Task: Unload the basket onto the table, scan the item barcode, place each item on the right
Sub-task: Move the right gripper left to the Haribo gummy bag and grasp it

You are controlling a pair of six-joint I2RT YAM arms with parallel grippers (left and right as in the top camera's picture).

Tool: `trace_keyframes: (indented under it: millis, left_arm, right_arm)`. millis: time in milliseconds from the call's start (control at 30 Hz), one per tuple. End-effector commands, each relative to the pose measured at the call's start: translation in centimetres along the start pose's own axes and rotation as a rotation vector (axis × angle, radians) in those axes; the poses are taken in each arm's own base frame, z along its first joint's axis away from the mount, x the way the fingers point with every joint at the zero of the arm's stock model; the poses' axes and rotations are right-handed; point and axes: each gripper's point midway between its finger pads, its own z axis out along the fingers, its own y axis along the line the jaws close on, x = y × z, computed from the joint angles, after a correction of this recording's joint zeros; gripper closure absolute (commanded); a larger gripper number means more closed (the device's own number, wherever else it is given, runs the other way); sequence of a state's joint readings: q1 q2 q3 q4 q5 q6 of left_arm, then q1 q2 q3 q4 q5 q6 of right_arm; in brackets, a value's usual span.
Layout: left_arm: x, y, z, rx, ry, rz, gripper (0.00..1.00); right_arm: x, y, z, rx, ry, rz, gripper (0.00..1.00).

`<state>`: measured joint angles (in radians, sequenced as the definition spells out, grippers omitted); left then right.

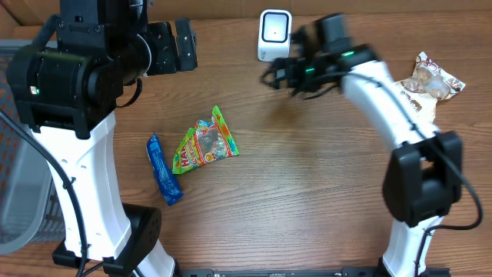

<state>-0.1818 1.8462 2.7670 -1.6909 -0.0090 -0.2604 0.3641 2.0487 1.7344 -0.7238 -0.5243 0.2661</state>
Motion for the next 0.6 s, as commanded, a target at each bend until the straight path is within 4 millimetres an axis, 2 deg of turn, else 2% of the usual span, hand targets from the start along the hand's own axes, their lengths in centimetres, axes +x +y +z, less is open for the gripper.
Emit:
trace_keyframes:
  millis: [0, 133, 267, 400, 567]
  left_arm:
    - [-0.1, 0.0, -0.1, -0.003, -0.006, -0.001, 0.00]
    - [-0.1, 0.0, -0.1, -0.003, -0.006, -0.001, 0.00]
    - [-0.1, 0.0, -0.1, -0.003, -0.006, -0.001, 0.00]
    - [-0.1, 0.0, -0.1, -0.003, -0.006, -0.001, 0.00]
    - [-0.1, 0.0, -0.1, -0.003, -0.006, -0.001, 0.00]
  right_arm:
    - [1.3, 0.6, 4.1, 0.044, 0.022, 0.079, 0.11]
    - [4.8, 2.2, 8.5, 0.016, 0.125, 0.049, 0.11]
    - [8.5, 3.0, 12.0, 0.003, 0.229, 0.038, 0.08]
    - [10.8, 4.9, 13.3, -0.088, 0.307, 0.034, 0.07]
    - [11.9, 6.0, 13.7, -0.103, 0.334, 0.020, 0.08]
